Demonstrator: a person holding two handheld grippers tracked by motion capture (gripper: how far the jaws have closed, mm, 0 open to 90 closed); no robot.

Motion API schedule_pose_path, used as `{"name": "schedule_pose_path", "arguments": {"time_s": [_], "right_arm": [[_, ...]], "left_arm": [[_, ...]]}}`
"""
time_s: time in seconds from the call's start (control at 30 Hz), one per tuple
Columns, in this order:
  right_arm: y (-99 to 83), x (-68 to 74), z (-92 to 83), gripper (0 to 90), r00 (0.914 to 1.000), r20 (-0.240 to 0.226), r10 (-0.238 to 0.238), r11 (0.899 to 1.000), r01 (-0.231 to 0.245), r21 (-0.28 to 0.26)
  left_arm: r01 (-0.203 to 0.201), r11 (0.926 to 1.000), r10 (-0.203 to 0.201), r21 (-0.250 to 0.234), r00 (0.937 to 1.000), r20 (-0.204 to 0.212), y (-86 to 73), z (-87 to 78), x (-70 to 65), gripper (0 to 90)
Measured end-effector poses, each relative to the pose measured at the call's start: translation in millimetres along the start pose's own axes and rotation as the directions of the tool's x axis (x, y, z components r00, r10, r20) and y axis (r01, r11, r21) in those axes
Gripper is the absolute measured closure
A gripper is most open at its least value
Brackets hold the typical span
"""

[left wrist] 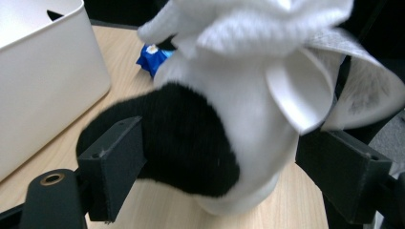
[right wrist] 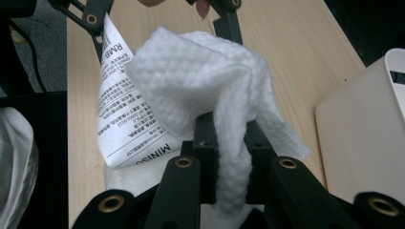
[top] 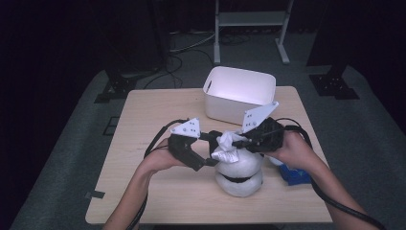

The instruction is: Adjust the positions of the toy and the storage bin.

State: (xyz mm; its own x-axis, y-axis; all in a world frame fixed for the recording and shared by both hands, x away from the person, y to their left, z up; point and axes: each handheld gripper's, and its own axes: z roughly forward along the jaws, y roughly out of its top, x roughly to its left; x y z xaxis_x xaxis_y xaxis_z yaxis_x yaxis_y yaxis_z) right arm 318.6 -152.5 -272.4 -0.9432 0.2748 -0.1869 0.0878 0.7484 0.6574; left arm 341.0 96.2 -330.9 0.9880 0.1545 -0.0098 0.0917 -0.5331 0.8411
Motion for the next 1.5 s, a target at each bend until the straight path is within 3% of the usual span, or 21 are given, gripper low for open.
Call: {"name": "schedule_pose_path", "arguments": {"time_s": [0.17, 0.3, 0.4, 0.5, 0.93, 1.17, 1.33, 1.5], "right_arm": [[-12.0, -2.3, -9.7, 79.3, 0.9996, 0.012, 0.025, 1.0, -0.025, 0.004], [-20.2, -3.4, -16.5, 79.3, 0.999, 0.015, 0.042, 0.999, -0.042, 0.002], [-21.8, -3.1, -18.3, 79.3, 0.9991, 0.009, 0.043, 0.999, -0.042, -0.005], [-18.7, -1.2, -18.1, 79.2, 0.9995, 0.008, 0.03, 1.0, -0.03, -0.002], [0.6, 0.2, -6.7, 78.3, 1.0, 0.001, 0.001, 1.0, -0.001, 0.003], [4.4, 1.1, 6.1, 78.4, 0.9999, -0.011, -0.004, 1.0, 0.004, -0.012], [5.1, 1.7, 6.8, 78.4, 0.9999, -0.012, -0.001, 1.0, 0.001, -0.005], [4.4, 0.5, 8.7, 78.4, 0.9999, -0.013, -0.003, 1.0, 0.003, -0.015]], "left_arm": [[0.022, 0.9997, -0.022, 0.004, 0.9997, 0.009, -5.0, 6.6, 1.5, 15.7], [0.047, 0.9985, -0.048, 0.027, 0.9983, 0.033, -9.4, 22.2, 3.1, 12.1], [0.052, 0.9984, -0.053, 0.022, 0.9966, 0.063, -9.9, 31.1, 1.8, 13.5], [0.051, 0.9984, -0.052, 0.026, 0.9966, 0.063, -8.4, 34.7, 0.8, 13.6], [0.04, 0.9989, -0.041, 0.027, 0.9961, 0.078, -8.4, 31.9, -2.6, 14.5], [0.044, 0.9983, -0.047, 0.039, 0.9969, 0.063, -10.2, 25.3, -1.8, 14.2], [0.044, 0.9988, -0.045, 0.021, 0.9984, 0.036, -8.4, 16.3, -2.8, 14.2], [0.016, 0.9996, -0.016, -0.024, 0.9998, 0.012, 1.4, 4.1, -5.5, 14.1]]}}
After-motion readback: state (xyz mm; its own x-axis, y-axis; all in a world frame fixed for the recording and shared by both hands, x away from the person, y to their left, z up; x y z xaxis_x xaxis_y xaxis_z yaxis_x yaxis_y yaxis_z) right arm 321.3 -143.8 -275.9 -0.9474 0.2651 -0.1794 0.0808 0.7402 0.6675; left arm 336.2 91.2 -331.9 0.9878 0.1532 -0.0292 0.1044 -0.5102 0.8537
